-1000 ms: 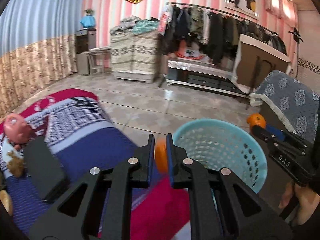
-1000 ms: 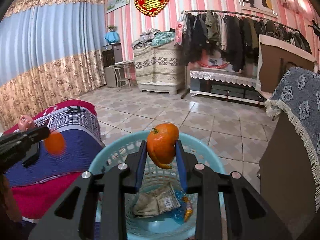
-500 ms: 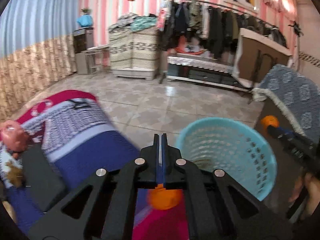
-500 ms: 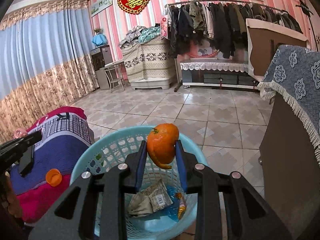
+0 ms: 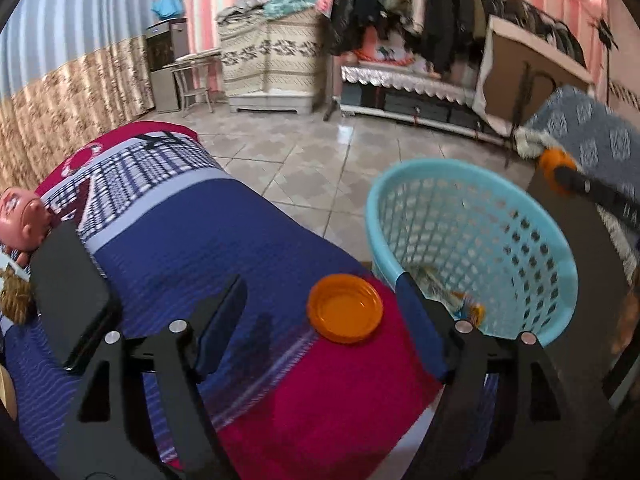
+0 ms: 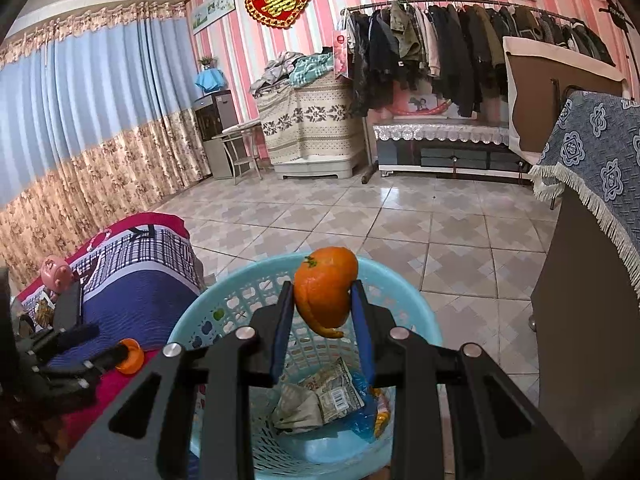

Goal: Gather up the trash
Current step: 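Open the left gripper to drop the lid while the right holds the orange above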

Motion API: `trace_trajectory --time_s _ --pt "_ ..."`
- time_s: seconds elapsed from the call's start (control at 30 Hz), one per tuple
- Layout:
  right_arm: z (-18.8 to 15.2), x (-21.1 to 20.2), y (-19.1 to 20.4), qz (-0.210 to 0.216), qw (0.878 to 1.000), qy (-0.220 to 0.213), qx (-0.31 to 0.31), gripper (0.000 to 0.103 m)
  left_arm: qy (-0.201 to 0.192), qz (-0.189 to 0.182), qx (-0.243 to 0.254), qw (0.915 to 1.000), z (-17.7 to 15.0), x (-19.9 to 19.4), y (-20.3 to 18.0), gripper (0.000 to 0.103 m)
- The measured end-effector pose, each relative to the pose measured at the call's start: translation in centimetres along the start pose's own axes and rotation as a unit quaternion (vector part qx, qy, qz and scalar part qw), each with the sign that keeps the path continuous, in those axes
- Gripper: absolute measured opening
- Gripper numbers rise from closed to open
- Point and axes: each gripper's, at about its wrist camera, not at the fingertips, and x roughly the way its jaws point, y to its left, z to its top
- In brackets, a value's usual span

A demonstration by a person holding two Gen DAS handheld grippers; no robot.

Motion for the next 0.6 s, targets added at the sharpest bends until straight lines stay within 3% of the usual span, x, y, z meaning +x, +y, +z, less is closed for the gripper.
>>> trace_trajectory --time_s 0.1,0.2,0.37,0.6 --pt "0.1 0.2 -0.4 0.003 1.0 0.002 0.003 0.029 0.024 -0.014 0.017 0.9995 -0.2 1.1 -0.6 0.04" --pt "0.0 0.2 -0.3 0.003 1.0 0.002 0.0 0.029 0.02 -0.011 0.022 0.9995 -0.2 1.0 -0.9 0.04" --pt "0.0 0.0 -0.3 -0.004 1.0 -0.001 0.001 0.029 -0.021 -0.02 0.013 0.9995 1.6 -0.9 -1.7 0.04" --pt "-0.4 -0.8 -0.1 -0.031 0.999 -0.012 -0.01 0.029 -0.076 -0.041 0.043 0.9953 4.8 -0.5 -6.6 0.04"
